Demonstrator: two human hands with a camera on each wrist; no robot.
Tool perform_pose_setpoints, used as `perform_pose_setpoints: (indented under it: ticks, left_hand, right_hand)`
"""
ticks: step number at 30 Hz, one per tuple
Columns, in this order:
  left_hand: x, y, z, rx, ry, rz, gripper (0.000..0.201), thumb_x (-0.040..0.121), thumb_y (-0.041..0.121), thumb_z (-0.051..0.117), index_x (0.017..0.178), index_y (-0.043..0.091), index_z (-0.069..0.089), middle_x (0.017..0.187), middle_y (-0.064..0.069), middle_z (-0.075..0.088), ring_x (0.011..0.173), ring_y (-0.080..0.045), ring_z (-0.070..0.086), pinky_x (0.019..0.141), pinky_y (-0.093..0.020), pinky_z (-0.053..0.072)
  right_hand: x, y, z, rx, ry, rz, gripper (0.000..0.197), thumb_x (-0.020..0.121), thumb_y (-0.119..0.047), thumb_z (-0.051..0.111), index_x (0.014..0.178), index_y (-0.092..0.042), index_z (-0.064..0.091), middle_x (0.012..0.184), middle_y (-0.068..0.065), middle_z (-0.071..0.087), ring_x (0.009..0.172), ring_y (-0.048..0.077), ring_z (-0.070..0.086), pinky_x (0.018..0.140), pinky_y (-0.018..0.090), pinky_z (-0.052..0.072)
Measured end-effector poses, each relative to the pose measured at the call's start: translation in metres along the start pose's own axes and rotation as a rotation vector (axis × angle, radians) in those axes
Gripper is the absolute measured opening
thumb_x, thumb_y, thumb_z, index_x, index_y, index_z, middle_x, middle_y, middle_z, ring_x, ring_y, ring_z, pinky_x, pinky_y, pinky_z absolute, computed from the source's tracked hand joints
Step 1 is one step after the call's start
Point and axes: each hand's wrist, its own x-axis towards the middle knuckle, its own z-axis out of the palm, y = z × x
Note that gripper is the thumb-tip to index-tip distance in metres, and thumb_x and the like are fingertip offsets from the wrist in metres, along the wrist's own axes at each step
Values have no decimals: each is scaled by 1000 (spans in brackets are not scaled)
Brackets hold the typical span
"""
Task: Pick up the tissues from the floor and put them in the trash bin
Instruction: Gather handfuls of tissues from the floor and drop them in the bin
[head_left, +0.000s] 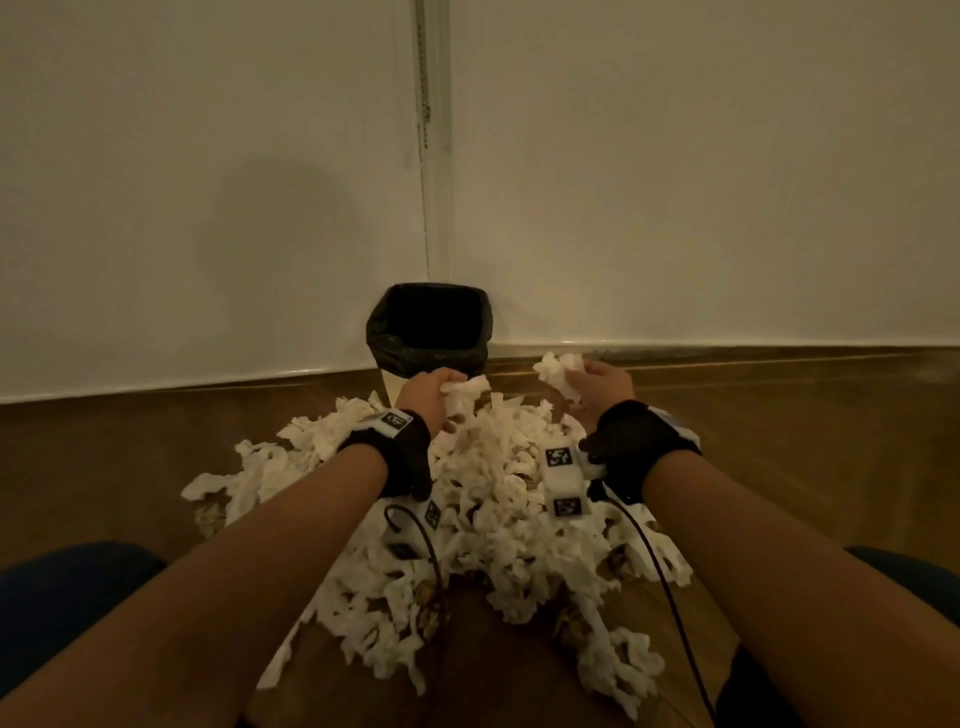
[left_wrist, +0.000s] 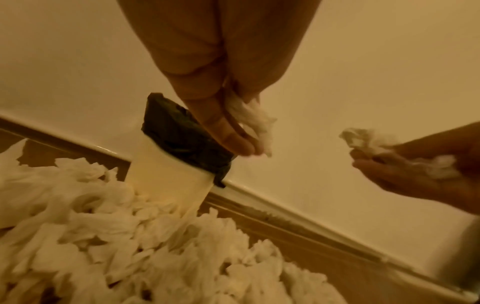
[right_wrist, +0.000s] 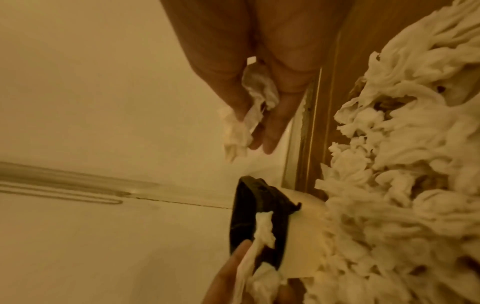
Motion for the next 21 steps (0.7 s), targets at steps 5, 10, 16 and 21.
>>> perform_pose_setpoints:
  ticks: [5,10,16,21]
  left_hand:
    - [-26,30,-29,-79,32,25,27,92,3,42,110,5,63,123,-15,57,114,-30,51,96,-35,40]
    - [-53,52,-63,63,114,68,29,92,23,53,116,6,53,116,-8,54,103,-25,53,81,-28,40]
    - [-68,69,-94,85,158,142,31,90,1,53,120,2,52,127,-19,49,108,-31,55,76,-23,43]
    - [-53,78,-107,-45,188,131,28,89,-8,37,104,9,54,101,-17,55,67,-21,51,55,-27,44]
  right_hand:
    - [-22,-31,6,-41,-102,54,24,94,0,44,80,-13,58,106,9,61,124,31,51,89,29,47]
    - [-50,-56,9,-75,-114,2,35,91,6,41,76,-22,55,76,-1,51,123,32,50,61,20,46]
    - [-83,-81,39,-1,-127,-56,29,98,-3,35,72,-18,37,80,3,44,114,28,56,44,15,47]
    - [-72,-89,68,-194,-149,-95,29,96,-11,40,68,-20,41,66,-1,43,126,37,45,43,18,40]
